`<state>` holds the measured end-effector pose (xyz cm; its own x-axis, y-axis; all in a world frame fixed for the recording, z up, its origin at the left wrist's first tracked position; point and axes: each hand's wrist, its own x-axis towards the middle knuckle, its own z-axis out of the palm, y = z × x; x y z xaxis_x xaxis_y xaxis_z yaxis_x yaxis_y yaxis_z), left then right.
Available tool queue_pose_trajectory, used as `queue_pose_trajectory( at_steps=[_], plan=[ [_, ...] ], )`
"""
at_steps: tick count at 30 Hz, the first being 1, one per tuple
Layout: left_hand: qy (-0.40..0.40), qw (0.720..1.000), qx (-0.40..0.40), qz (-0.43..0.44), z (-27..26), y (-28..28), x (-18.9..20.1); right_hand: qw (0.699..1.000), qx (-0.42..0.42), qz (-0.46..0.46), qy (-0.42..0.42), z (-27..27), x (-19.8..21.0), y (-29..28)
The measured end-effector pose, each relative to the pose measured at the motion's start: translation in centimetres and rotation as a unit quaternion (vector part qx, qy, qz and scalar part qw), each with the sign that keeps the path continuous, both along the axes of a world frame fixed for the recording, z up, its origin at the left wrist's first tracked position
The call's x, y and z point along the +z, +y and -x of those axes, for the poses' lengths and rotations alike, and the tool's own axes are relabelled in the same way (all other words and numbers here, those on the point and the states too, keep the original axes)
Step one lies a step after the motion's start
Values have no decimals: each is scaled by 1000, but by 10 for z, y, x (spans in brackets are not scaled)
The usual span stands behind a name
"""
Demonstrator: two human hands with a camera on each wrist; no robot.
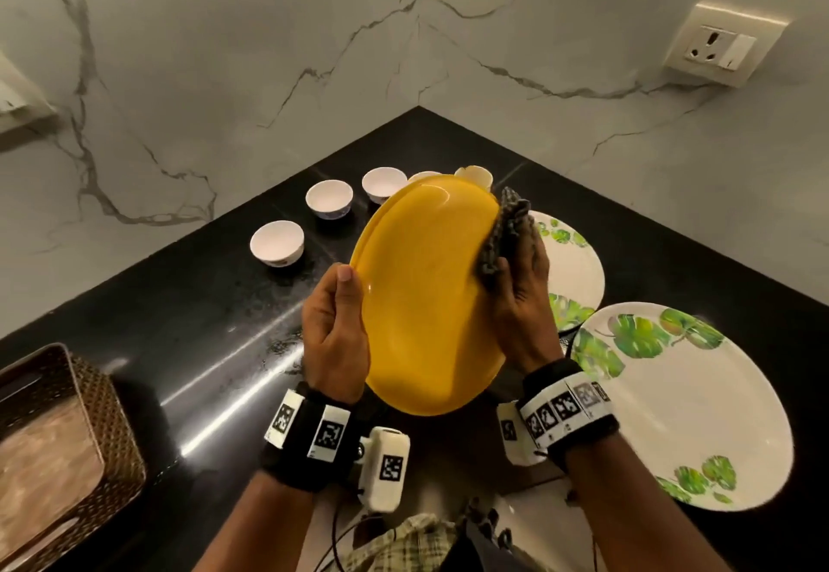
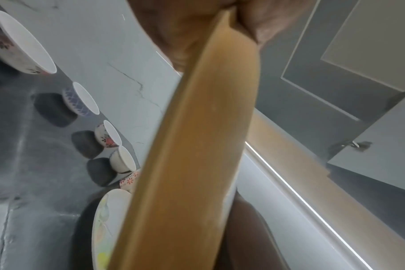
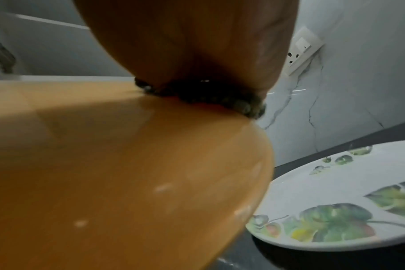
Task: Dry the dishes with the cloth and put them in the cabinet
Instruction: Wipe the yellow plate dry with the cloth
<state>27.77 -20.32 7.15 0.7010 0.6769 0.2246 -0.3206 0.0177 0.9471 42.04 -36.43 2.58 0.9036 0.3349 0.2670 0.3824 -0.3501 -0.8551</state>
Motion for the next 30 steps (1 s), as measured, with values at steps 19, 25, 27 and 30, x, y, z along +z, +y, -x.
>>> queue_pose_trajectory(
  at_steps=[19, 25, 27, 30],
  plan=[
    [-24, 998, 60, 4, -3, 5, 8, 999, 13, -46, -15, 10, 6, -6],
    [9, 973, 167, 160, -25, 20, 7, 959, 148, 56, -235, 73, -19, 16],
    [3, 981, 112, 158, -26, 12, 6, 920, 217, 95, -314, 72, -14, 19],
    [25, 988, 39, 146, -23, -3, 1, 899, 236, 137, -342, 56, 2, 23]
  ],
)
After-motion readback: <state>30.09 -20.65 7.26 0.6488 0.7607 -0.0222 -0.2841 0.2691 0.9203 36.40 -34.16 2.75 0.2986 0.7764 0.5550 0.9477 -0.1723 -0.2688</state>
